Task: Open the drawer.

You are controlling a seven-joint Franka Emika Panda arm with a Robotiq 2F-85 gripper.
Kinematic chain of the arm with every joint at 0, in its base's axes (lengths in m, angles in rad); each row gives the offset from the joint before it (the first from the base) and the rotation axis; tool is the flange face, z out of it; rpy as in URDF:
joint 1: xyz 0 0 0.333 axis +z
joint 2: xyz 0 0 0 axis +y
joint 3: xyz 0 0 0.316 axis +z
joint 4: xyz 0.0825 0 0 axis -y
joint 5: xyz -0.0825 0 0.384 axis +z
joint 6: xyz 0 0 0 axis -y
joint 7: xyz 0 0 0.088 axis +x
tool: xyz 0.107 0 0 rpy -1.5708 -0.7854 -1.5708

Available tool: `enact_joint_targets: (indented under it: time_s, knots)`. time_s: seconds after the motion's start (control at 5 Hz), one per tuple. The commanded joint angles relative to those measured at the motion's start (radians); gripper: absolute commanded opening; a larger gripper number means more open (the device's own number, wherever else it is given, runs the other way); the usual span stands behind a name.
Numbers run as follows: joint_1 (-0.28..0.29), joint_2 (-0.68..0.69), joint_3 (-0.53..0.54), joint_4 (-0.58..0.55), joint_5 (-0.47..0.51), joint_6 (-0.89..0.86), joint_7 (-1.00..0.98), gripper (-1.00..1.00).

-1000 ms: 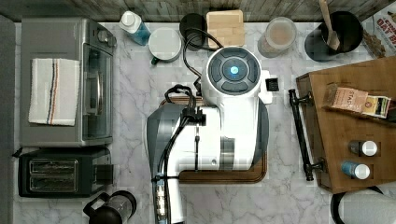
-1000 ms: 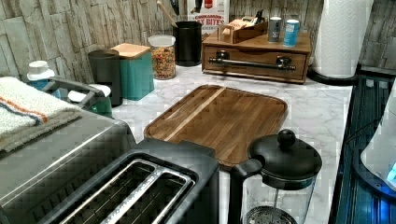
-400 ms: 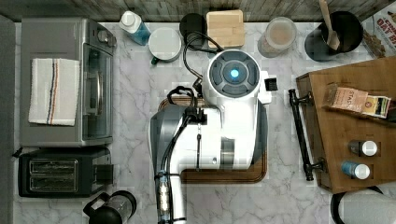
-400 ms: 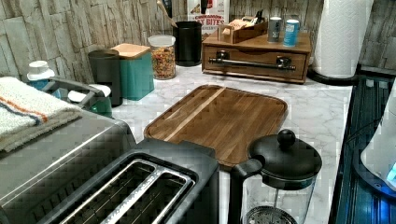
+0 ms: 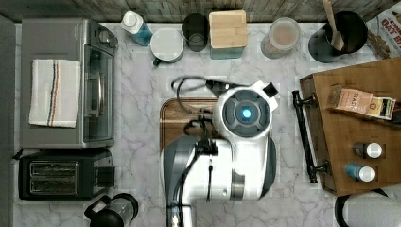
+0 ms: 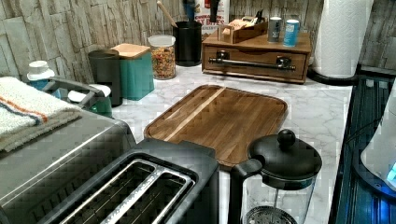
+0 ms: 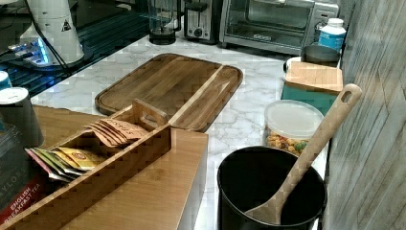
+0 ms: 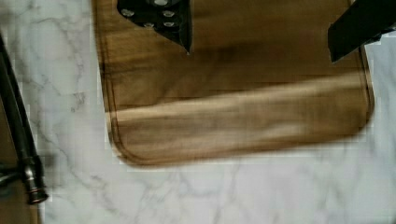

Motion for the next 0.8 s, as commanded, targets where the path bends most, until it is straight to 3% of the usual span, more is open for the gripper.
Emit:
enact_joint_targets:
  time_s: [0.2,0.4,0.8]
  knots:
    - [-0.064,-0.082,-0.199,-0.126,-0.089,0.111,-0.452,1.00]
    - [-0.075,-0.030,-0.272,-0.114,-0.061,0.157,-0.626,1.00]
    - [-0.105,0.034,-0.316,-0.125,-0.058,0.334,-0.810,1.00]
